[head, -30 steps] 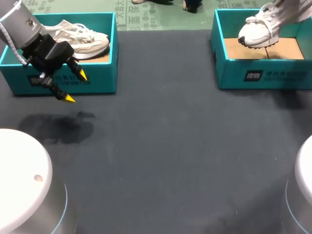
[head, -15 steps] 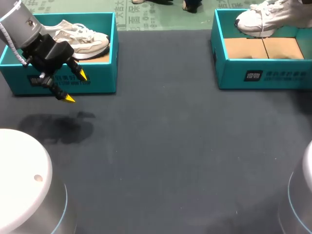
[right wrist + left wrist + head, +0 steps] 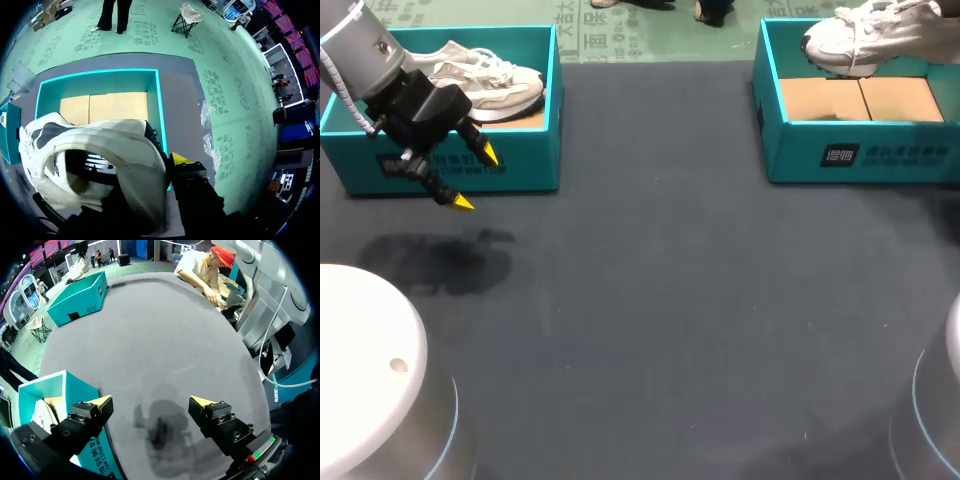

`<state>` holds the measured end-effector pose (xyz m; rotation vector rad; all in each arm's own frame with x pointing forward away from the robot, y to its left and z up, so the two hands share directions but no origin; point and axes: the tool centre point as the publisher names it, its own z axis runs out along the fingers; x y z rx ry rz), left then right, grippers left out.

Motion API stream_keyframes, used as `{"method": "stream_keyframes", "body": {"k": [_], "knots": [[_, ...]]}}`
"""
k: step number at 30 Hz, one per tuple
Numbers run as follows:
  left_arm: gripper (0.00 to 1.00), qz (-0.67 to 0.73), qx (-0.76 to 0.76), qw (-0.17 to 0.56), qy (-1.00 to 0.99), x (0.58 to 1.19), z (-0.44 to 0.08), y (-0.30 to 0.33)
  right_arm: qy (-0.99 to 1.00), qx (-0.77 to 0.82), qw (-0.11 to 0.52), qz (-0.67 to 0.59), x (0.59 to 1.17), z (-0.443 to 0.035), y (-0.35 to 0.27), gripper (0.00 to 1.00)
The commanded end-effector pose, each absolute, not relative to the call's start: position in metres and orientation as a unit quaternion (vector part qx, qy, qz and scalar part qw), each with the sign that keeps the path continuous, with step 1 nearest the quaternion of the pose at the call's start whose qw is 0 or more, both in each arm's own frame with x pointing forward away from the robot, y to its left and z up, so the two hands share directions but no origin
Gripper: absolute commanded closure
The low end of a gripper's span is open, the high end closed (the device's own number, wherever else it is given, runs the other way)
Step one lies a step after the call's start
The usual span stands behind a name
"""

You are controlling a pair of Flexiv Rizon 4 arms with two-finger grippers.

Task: Take the shoe out of the shoebox, open the shoe tongue, remove and reinsert the insole, then place the shoe into the shoebox

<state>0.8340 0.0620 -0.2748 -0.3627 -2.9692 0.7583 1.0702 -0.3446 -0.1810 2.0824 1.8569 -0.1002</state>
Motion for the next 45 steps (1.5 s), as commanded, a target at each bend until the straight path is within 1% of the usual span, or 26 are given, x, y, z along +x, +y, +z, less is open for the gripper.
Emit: {"method": "stream_keyframes", "body": {"k": [1, 9, 21, 27, 38, 45], "knots": [[0.0, 0.244, -0.118, 0.028, -0.962, 0.834, -0.275, 0.062, 0.647, 0.738, 0.188, -0.004, 1.058, -0.195, -0.349, 1.0], [0.0, 0.244, -0.118, 0.028, -0.962, 0.834, -0.275, 0.062, 0.64, 0.741, 0.201, 0.004, 1.053, -0.211, -0.347, 1.0], [0.0, 0.244, -0.118, 0.028, -0.962, 0.834, -0.275, 0.062, 0.633, 0.749, 0.194, 0.014, 1.045, -0.25, -0.352, 1.0], [0.0, 0.244, -0.118, 0.028, -0.962, 0.834, -0.275, 0.062, 0.604, 0.774, 0.19, 0.005, 1.039, -0.255, -0.357, 1.0], [0.0, 0.244, -0.118, 0.028, -0.962, 0.834, -0.275, 0.062, 0.604, 0.774, 0.19, 0.005, 1.039, -0.255, -0.357, 1.0], [0.0, 0.244, -0.118, 0.028, -0.962, 0.834, -0.275, 0.062, 0.613, 0.773, 0.163, -0.007, 1.039, -0.286, -0.36, 1.0]]}}
